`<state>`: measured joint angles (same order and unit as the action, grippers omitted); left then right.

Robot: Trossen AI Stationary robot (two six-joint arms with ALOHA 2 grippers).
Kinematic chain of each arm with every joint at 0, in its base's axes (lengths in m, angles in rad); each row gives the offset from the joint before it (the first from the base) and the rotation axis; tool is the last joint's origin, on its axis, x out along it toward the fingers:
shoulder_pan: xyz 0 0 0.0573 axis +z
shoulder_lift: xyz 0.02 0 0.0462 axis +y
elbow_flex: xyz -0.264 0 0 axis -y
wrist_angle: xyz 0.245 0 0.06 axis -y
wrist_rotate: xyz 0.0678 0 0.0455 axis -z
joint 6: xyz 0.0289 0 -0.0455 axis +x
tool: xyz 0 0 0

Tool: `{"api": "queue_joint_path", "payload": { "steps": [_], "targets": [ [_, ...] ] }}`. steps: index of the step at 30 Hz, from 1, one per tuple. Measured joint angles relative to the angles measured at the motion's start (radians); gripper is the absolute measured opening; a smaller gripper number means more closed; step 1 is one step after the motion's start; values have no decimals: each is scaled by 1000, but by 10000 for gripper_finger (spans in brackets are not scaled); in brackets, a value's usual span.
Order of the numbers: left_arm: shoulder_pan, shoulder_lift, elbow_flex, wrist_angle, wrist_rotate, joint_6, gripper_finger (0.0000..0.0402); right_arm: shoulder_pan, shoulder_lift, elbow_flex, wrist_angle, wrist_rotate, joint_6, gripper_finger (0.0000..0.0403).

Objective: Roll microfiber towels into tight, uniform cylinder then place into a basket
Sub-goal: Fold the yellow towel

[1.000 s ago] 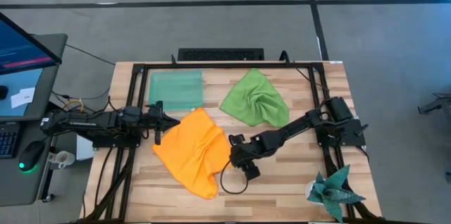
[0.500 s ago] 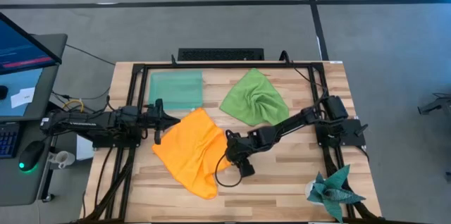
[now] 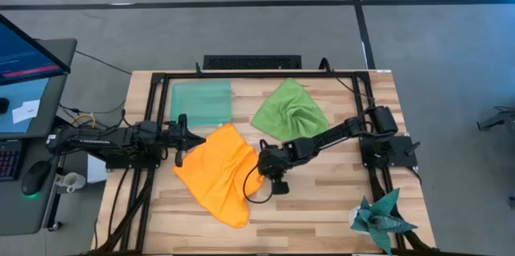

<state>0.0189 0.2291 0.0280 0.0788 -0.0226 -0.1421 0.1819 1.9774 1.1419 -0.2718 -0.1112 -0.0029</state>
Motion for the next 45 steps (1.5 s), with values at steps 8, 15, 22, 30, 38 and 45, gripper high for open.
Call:
{"api": "queue_joint_path", "payload": {
  "steps": [8, 15, 22, 30, 38, 45],
  "targets": [
    [0, 0, 0, 0, -16, 10, 86, 0, -85, -8, -142, 94, 47, 13],
    [0, 0, 0, 49, -18, -16, 125, 1, -116, -6, -242, 167, 136, 14],
    [-59, 5, 0, 45, -18, -104, 127, -1, -110, -5, -211, 167, 132, 5],
    [-182, 111, 1, 180, -177, -53, 127, -3, -110, 0, -199, 166, 126, 15],
    [-240, 303, 1, 302, -198, -75, 127, -3, -111, 0, -199, 166, 126, 8],
    [-295, 503, 40, 298, -195, -218, 127, -3, -111, 1, -198, 165, 126, 12]
  ]
}}
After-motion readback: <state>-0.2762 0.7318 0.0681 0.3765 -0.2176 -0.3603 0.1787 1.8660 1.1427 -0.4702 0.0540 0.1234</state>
